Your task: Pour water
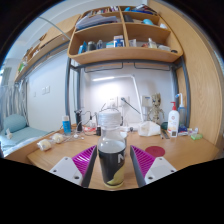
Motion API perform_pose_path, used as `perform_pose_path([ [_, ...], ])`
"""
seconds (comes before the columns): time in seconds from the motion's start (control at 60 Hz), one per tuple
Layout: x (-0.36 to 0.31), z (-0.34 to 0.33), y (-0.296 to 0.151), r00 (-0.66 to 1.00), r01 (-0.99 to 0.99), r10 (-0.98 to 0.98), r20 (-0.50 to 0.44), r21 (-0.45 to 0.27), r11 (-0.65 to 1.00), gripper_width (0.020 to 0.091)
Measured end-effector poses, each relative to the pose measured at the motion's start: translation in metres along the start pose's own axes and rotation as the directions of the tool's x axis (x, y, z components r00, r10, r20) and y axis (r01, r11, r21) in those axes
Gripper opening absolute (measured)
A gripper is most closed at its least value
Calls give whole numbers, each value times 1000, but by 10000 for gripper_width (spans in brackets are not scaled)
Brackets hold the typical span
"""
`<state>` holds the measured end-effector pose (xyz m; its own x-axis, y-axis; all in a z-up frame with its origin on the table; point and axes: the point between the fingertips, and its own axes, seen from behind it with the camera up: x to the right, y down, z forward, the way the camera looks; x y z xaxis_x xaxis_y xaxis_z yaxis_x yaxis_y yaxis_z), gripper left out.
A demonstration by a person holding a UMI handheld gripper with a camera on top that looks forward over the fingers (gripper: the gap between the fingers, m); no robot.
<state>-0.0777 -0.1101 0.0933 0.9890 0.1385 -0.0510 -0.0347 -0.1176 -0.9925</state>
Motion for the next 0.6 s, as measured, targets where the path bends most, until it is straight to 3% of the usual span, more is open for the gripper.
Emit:
perform_pose_path([
  [0.05,-1,4,3,1000,10,-10,-5,0,1000,563],
  [0.083,-1,6,3,1000,20,-20,-7,8,1000,428],
  [0.2,0,9,3,998,63,-62,-33,41,997,395],
  [0.35,-1,10,1,997,72,-70,-32,73,995,267],
  [0.6,-1,10,0,997,72,-72,-6,45,996,258],
])
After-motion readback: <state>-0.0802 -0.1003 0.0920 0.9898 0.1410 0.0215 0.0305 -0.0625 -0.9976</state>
